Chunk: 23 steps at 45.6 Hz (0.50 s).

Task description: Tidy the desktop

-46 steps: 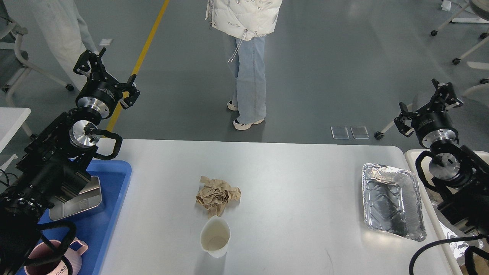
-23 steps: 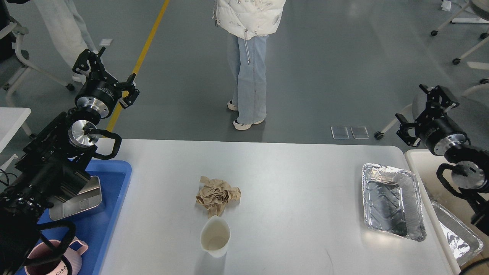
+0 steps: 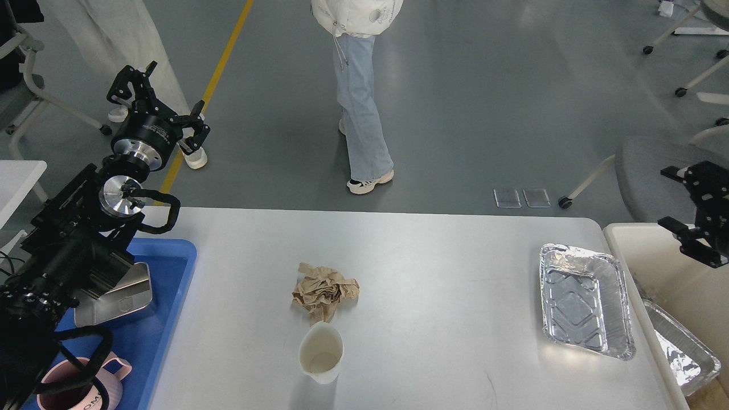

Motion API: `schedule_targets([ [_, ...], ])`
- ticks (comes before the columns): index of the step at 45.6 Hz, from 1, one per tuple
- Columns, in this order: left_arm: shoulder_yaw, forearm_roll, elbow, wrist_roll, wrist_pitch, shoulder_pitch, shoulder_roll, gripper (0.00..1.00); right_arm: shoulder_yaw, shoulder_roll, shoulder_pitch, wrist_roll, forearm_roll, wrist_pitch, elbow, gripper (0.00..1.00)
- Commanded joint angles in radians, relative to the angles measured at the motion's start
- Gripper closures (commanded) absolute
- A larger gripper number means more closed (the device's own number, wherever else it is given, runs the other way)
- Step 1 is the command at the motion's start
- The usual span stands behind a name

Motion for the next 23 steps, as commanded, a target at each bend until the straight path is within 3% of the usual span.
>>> schedule_targets([
  [1, 0.000, 0.000, 0.000, 0.002, -0.007, -0.002, 0.000, 0.02, -0.001, -0.106, -0.064, 0.000, -0.117, 0.002, 0.102, 0.00],
  [12, 0.003, 0.000, 0.000, 0.003, -0.007, -0.005, 0.000, 0.02, 0.000, -0.270, -0.138, -0.022, -0.166, 0.005, 0.246, 0.00],
  [23, 0.006, 0.000, 0.000, 0.005, -0.006, -0.005, 0.001, 0.02, 0.003, -0.353, -0.144, -0.038, -0.093, -0.001, 0.355, 0.00],
])
